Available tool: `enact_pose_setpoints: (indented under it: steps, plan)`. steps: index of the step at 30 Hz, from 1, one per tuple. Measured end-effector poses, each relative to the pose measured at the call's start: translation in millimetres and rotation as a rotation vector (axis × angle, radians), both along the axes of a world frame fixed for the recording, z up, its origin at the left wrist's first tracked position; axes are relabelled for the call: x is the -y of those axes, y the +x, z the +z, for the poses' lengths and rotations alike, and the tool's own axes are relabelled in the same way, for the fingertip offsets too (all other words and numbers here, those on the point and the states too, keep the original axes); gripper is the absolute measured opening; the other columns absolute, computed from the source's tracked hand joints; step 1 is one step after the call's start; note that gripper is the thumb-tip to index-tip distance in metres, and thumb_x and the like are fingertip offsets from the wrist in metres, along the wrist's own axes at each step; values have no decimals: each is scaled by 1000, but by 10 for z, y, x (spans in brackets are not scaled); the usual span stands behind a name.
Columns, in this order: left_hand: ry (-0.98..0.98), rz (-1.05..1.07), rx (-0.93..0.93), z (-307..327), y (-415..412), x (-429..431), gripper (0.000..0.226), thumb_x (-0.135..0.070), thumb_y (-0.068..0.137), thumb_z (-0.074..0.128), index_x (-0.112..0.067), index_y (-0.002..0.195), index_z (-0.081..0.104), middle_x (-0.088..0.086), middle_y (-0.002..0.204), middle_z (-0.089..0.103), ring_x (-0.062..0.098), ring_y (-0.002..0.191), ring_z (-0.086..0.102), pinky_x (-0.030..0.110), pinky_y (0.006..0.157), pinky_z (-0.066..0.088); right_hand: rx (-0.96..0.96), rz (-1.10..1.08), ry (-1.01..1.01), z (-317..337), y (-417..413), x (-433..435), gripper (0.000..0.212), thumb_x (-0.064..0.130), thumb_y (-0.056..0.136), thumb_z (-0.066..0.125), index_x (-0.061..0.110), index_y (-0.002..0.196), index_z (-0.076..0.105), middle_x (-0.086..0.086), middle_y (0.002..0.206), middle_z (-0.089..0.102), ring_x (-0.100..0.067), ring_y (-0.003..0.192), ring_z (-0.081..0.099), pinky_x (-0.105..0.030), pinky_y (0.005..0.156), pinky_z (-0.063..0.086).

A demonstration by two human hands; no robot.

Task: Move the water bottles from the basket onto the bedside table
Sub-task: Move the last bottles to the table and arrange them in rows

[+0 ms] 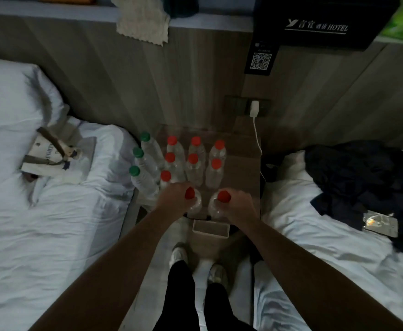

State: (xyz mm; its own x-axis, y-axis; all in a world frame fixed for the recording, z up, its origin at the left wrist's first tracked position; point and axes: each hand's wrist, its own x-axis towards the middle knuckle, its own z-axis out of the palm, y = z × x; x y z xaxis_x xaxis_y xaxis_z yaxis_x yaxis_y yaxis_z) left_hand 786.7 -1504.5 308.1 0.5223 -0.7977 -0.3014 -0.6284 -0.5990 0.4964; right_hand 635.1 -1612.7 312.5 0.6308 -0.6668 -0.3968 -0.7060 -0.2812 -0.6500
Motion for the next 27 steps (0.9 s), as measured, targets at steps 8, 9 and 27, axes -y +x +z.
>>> enact_pose_setpoints:
  steps: [8,9,27]
  plan:
    - [77,-86,-17,-299,370,416,13,-28,84,59,-16,90,59,-3,83,59,13,81,58,27,73,46,-71,-159,119,-171,437,161,19,22,81,61,4,83,68,-11,80,72,-23,79,68,-39,79,56]
    - [81,-104,-17,-337,411,451,12,-30,85,57,-18,88,59,-3,82,59,14,81,58,28,72,47,-66,-179,128,-196,486,164,18,22,80,62,5,81,69,-11,79,71,-23,78,68,-37,77,56]
    - [28,-173,-10,-681,586,520,21,-29,93,52,-17,111,53,4,97,65,19,91,64,24,71,47,-49,-320,32,-467,912,89,22,19,83,70,12,103,66,4,81,60,-8,76,56,0,55,37]
